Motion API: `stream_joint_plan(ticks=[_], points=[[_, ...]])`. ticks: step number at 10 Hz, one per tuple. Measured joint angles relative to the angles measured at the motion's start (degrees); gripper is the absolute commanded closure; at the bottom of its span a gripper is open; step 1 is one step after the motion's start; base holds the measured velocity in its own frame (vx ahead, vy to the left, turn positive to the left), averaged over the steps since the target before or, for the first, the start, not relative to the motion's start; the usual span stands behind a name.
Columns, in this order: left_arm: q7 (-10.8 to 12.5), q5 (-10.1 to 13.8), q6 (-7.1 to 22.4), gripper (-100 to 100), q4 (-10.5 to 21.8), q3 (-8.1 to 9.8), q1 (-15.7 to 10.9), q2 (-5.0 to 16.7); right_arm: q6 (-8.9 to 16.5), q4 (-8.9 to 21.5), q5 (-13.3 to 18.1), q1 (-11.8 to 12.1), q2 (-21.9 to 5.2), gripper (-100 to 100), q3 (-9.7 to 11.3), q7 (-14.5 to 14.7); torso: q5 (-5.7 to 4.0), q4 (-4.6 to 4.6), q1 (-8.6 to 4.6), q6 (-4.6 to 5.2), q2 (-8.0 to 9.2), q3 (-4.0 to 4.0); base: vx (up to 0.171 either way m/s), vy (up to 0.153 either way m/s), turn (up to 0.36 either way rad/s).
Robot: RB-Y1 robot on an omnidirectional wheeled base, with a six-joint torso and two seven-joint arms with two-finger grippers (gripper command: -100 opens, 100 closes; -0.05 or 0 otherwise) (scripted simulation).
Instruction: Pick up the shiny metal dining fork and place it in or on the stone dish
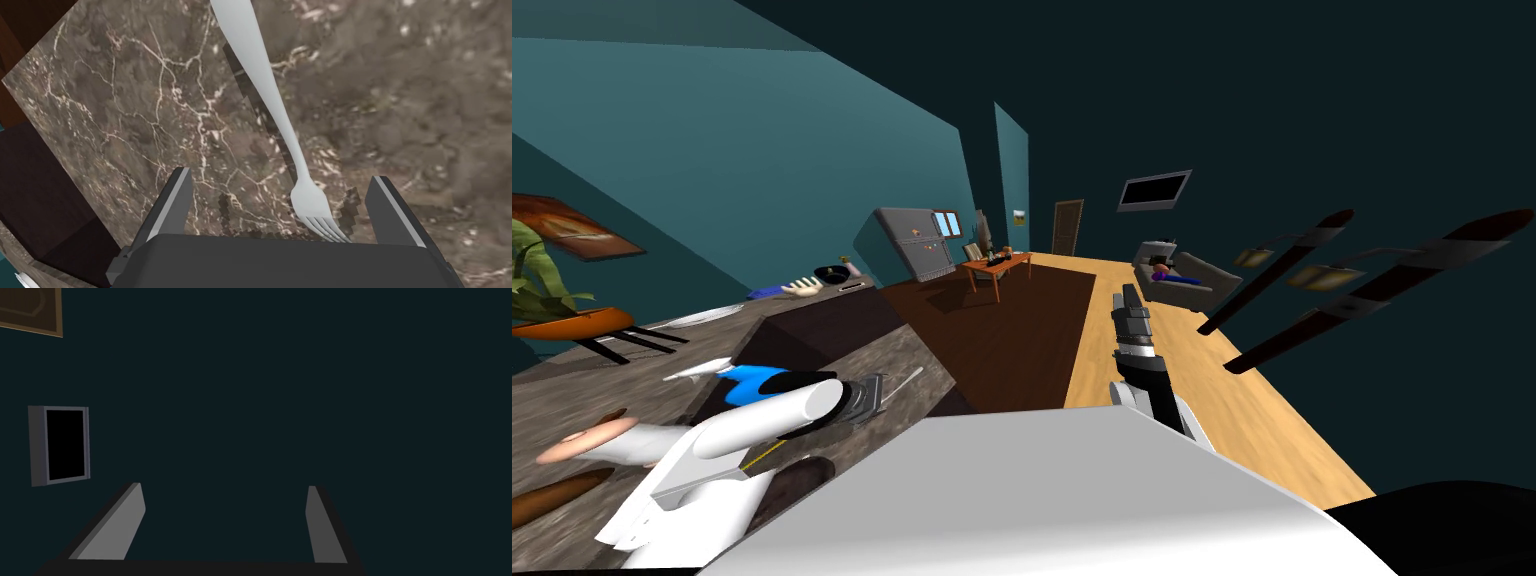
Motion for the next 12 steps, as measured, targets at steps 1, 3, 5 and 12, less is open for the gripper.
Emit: stream_joint_plan(ticks=[1,3,5,12], points=[[0.2,0.3,1.6,-100,0.8,0.6,0.1,0.5,0.0,0.0,0.0,0.0,0.0,0,0.0,0.0,0.0,0.0,0.02,0.0,-0.01,0.0,0.052,0.005,-0.019],[0.4,1.0,4.3,-100,0.9,1.67,1.0,0.7,0.0,0.0,0.0,0.0,0.0,0,0.0,0.0,0.0,0.01,0.01,0.0,0.03,0.02,0.051,0.0,-0.025],[0.7,1.5,7.0,-100,1.0,2.64,1.7,1.1,0.0,0.0,0.0,0.0,0.0,0,0.0,0.0,0.0,0.02,0.0,-0.01,0.07,0.04,0.058,0.002,-0.032],[1.7,1.7,12.1,-100,2.8,3.67,2.6,1.6,0.0,0.0,0.0,0.0,0.0,0,0.0,0.0,0.01,0.05,0.01,0.0,0.24,0.14,0.028,0.008,-0.014]])
